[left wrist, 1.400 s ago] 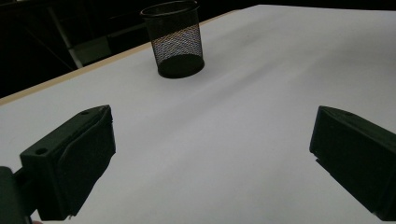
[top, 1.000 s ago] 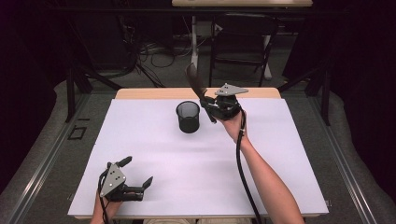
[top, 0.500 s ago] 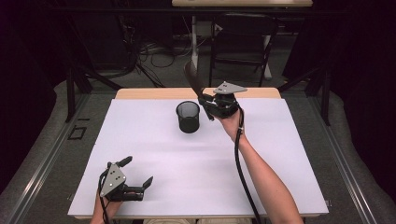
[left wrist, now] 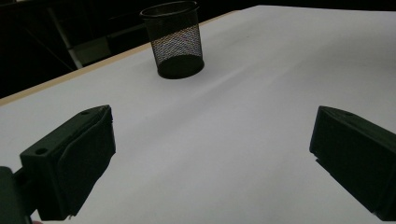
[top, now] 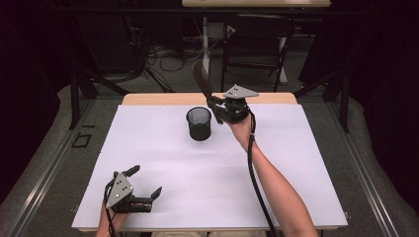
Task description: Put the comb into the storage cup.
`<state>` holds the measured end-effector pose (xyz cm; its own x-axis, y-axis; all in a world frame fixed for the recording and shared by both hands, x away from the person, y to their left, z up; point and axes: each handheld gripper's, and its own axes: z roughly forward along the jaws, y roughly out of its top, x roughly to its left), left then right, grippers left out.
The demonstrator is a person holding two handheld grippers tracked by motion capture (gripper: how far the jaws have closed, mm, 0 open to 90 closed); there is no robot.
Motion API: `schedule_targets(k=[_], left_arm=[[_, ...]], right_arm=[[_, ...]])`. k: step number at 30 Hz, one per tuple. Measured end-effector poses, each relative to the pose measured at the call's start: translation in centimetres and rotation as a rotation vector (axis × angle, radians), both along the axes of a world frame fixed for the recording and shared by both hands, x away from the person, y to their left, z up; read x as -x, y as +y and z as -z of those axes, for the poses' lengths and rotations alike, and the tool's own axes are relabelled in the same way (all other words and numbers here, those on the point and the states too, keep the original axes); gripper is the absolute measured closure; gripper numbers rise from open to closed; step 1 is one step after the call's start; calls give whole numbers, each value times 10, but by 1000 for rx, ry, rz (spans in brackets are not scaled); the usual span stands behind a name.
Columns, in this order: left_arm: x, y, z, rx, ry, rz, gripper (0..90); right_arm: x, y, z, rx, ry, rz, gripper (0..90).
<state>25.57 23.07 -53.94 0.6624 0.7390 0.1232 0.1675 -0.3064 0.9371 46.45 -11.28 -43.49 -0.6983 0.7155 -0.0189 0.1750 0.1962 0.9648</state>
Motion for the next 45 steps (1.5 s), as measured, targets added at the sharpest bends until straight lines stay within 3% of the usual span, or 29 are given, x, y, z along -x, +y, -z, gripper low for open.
schedule_targets(k=[21, 29, 45], left_arm=[[0, 0, 0, 0, 1, 3, 4], [0, -1, 0, -2, 1, 5, 4], [0, -1, 0, -1, 2, 8, 4]], right_arm=[[-7, 7, 3, -50, -49, 4, 726], [-7, 8, 2, -72, -88, 4, 726], [-10, 18, 8, -102, -105, -26, 727]])
